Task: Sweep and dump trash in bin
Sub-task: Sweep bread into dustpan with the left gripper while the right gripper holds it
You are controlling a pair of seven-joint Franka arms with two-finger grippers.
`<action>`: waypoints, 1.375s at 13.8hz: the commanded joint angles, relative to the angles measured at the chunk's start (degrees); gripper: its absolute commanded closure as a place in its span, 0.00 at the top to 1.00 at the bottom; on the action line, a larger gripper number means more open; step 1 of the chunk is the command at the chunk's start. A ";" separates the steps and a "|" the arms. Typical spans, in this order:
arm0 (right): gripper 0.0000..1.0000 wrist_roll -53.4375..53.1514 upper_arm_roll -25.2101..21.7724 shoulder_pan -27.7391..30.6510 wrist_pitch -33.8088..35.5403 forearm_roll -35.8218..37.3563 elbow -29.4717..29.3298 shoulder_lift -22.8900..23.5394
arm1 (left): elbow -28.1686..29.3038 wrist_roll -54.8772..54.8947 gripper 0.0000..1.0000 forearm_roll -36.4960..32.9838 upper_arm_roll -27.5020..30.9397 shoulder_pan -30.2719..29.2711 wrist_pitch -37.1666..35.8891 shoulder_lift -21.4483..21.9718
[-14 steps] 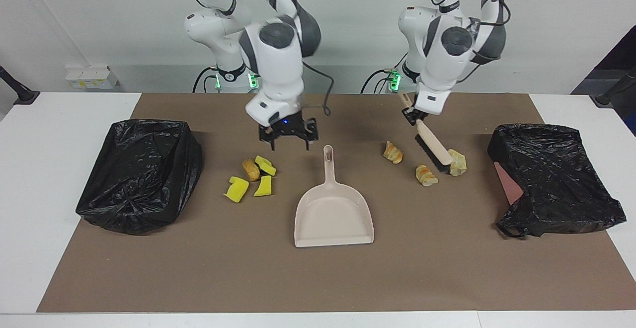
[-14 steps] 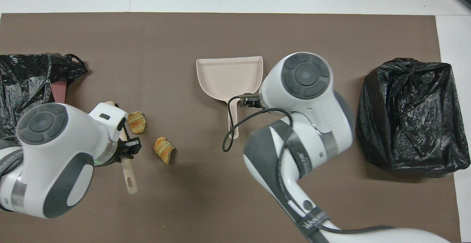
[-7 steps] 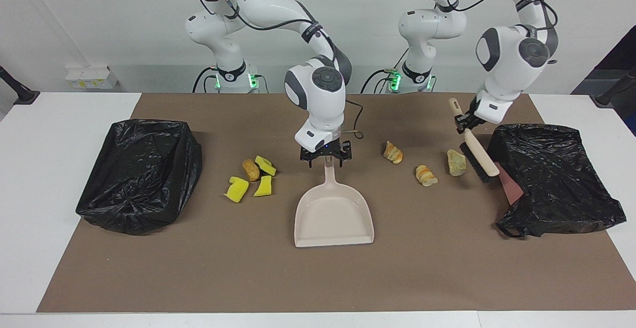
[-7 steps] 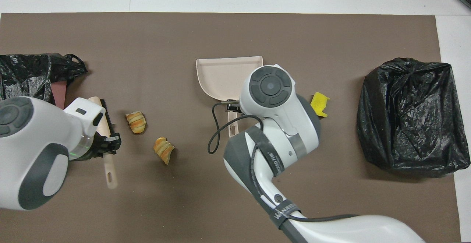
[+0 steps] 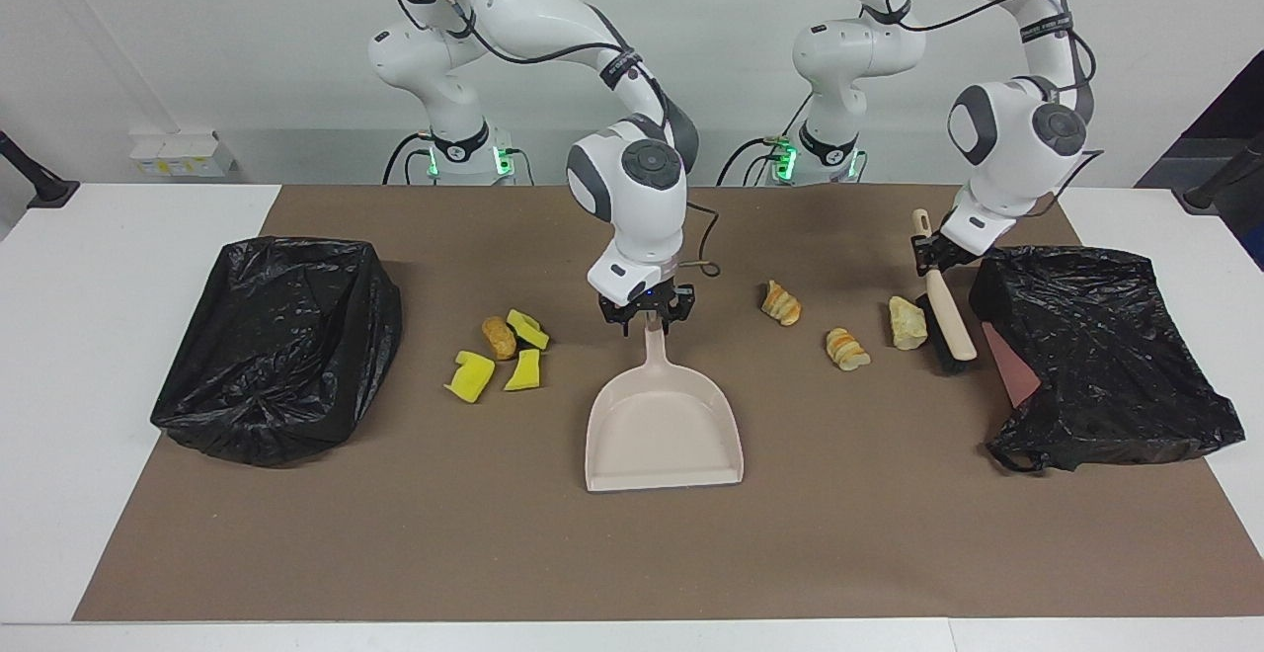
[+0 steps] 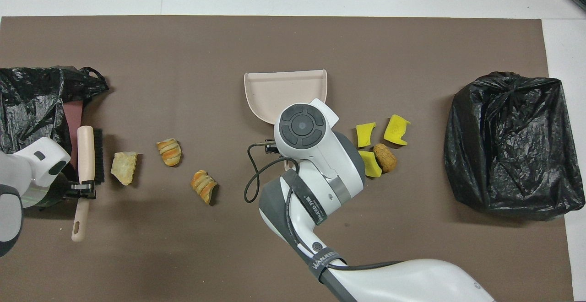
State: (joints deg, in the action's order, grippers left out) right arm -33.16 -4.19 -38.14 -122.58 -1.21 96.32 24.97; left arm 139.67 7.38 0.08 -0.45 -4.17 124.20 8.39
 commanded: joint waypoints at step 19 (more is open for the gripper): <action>0.00 83.10 -0.29 3.35 -3.00 2.97 24.96 -20.13 | 2.97 -11.23 0.00 1.40 0.01 22.27 1.30 -0.04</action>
State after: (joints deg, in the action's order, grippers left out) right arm 49.64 -4.89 -33.11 -122.17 1.15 116.92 7.24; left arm 140.52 -0.68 0.37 -1.10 15.41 124.60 7.38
